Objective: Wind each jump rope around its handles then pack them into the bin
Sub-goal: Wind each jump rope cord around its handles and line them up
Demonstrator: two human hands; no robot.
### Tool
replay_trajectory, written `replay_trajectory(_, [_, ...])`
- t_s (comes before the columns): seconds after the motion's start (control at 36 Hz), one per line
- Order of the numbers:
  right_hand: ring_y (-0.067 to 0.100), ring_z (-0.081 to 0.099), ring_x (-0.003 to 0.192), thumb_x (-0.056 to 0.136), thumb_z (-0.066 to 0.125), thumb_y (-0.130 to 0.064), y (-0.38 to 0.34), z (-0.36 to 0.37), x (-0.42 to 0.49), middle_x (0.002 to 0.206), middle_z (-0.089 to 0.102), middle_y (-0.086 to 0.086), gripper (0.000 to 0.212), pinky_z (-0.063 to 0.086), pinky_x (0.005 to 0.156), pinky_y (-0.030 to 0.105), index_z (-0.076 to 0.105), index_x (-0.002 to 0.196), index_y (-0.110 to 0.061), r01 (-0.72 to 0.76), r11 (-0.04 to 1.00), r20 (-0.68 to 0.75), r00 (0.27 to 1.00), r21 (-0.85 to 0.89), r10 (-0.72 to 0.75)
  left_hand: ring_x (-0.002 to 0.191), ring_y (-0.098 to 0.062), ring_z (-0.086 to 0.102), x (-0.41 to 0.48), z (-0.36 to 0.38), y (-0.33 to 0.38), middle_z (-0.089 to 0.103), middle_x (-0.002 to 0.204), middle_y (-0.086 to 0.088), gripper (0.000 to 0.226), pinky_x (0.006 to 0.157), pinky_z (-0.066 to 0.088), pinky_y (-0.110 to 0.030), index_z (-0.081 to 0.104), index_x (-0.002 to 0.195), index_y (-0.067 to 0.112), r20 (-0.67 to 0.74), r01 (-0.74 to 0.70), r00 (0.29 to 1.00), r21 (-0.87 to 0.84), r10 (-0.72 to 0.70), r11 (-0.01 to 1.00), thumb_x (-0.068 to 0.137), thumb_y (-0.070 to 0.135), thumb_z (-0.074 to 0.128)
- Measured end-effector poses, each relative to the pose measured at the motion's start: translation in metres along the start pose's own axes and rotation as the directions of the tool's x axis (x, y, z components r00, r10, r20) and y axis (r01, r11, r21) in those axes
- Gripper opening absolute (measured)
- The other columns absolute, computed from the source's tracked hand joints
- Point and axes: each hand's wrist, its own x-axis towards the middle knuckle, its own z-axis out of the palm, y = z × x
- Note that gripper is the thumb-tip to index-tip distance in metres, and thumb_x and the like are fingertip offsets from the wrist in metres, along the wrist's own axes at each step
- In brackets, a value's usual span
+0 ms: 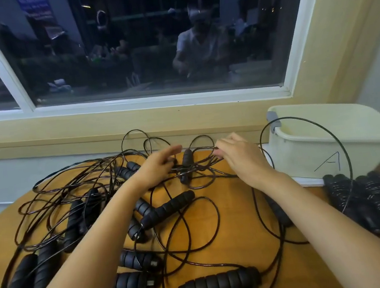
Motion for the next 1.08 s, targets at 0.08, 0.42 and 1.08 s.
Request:
replay_trajectory(0.08, [0.016, 0.054, 0.086, 0.097, 0.048, -0.030, 0.000, 0.003, 0.000, 0.091, 0.056, 0.000, 0.024, 0.051, 0.060, 0.036, 0.059, 0.085, -0.012, 0.064, 0.998, -0.021, 0.998, 0.027, -0.063, 0.125, -0.017, 0.051, 0.012, 0.009, 0.002, 0.051, 0.141, -0.003, 0.059, 0.106, 0.043, -0.031, 0.041, 0.147, 0.023, 0.171, -0.200, 0.972, 0.226, 0.164, 0.953, 0.095, -0.003, 0.051])
replay_trajectory(0.42, [0.012, 0.042, 0.077, 0.096, 0.043, -0.028, 0.013, -0.015, -0.008, 0.074, 0.058, 0.000, 0.030, 0.034, 0.049, 0.027, 0.058, 0.077, -0.009, 0.108, 0.984, -0.311, 0.939, -0.141, -0.148, 0.090, -0.025, 0.064, 0.042, 0.010, -0.012, 0.064, 0.104, -0.009, 0.023, 0.077, 0.055, -0.038, 0.058, 0.120, 0.009, -0.367, 0.346, 0.918, 0.566, -0.147, 0.749, 0.099, 0.007, 0.050])
replay_trajectory(1.08, [0.012, 0.043, 0.084, 0.100, 0.048, -0.020, 0.014, -0.018, -0.016, 0.084, 0.048, -0.009, 0.018, 0.025, 0.051, 0.025, 0.050, 0.082, -0.018, -0.125, 0.990, -0.119, 0.986, -0.068, 0.117, 0.097, -0.016, 0.063, 0.013, 0.042, 0.063, 0.067, 0.107, 0.000, 0.024, 0.092, 0.052, -0.036, 0.063, 0.120, 0.013, 0.069, -0.140, 0.990, 0.409, 0.123, 0.902, 0.097, 0.020, 0.058])
